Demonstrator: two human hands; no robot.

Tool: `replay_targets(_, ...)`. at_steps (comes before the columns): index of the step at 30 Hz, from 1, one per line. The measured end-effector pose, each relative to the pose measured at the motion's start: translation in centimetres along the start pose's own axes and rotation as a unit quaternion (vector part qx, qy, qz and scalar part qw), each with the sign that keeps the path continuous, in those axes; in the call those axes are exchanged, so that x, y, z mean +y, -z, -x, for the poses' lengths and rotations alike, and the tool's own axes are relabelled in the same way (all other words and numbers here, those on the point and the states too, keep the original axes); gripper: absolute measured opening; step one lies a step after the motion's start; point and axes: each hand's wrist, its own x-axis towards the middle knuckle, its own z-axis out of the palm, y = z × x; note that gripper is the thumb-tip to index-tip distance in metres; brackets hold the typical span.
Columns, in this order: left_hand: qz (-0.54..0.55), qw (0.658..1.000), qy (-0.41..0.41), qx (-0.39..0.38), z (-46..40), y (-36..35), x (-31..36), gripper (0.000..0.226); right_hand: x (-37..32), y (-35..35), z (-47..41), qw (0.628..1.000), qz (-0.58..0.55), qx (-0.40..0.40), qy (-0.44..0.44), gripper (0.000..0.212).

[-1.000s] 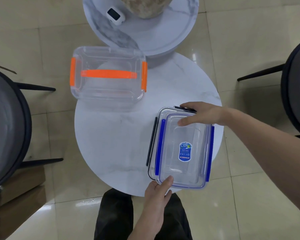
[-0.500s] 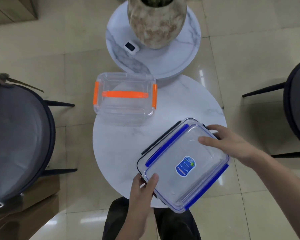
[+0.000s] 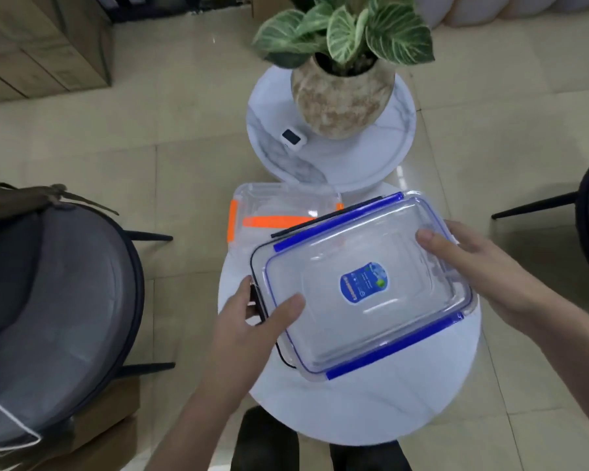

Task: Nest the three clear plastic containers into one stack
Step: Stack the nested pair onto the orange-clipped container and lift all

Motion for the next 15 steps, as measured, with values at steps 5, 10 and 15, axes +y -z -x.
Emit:
replay_targets(5,-0.022,0.999,-0.028,0.017,-4.5,4.2,4.5,0.041,-3.3,-3.1,-3.1,0.999,-0.034,0.033,-0.007,0.088)
replay_targets(10,-0.045,0.999,-0.012,0.009,-10.1,7.4,7.8,0.062,-5.7,-5.6,-6.6,0.999,-0.047,-0.006,0.007,0.075)
replay_targets(15,-0.087,0.996,-0.005,-0.027,-14.1,8.9,9.3,0.062,-6.7,-7.6,-8.9,0.999,-0.048,-0.021,-0.007,0.055)
